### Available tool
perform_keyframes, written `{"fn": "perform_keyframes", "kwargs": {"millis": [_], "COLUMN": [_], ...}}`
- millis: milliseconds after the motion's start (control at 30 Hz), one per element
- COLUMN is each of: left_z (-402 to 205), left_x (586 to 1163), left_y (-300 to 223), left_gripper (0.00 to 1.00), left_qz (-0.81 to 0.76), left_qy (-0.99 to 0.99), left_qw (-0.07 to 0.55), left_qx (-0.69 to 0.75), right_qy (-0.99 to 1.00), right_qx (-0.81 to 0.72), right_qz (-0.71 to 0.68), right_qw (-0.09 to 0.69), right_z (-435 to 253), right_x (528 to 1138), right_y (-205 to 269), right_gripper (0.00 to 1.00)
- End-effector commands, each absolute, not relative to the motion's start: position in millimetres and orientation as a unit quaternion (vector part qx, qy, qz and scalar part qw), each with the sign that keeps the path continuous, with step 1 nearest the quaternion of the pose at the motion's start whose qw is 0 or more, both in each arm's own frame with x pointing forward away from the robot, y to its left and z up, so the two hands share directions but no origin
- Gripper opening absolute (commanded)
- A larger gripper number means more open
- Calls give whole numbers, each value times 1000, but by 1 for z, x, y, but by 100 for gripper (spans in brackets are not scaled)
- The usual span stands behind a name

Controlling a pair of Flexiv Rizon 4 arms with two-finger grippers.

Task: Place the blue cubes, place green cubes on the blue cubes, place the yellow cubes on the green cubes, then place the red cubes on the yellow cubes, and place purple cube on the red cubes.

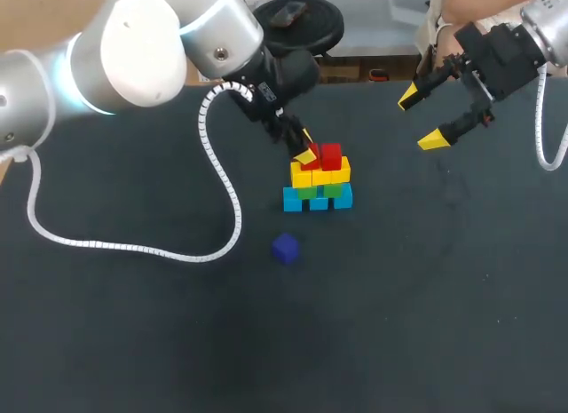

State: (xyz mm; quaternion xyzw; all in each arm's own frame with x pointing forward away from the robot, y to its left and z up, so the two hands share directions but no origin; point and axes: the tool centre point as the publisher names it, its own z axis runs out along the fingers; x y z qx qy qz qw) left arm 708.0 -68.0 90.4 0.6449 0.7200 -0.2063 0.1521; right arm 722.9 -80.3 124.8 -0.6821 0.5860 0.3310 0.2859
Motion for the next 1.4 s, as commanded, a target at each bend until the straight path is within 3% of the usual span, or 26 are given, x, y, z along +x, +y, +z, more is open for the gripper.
{"fn": "perform_keyframes", "kwargs": {"millis": [33, 1200, 1233, 1267, 1333, 1400], "left_z": [90, 91, 91, 91, 91, 92], "left_x": [711, 711, 711, 710, 710, 710], "left_y": [-69, -71, -71, -71, -72, -71], "left_gripper": [0, 0, 2, 11, 12, 20], "left_qz": [-208, -209, -210, -210, -210, -209], "left_qy": [719, 718, 718, 718, 718, 719], "left_qw": [149, 144, 143, 143, 141, 139], "left_qx": [646, 648, 648, 648, 648, 648], "right_qy": [586, 586, 586, 586, 586, 586], "right_qx": [-682, -682, -682, -682, -682, -682], "right_qz": [330, 330, 330, 330, 330, 330], "right_qw": [286, 286, 286, 286, 286, 286], "right_z": [125, 125, 125, 125, 125, 125], "right_x": [722, 722, 722, 722, 722, 722], "right_y": [-80, -80, -80, -80, -80, -80], "right_gripper": [100, 100, 100, 100, 100, 100]}}
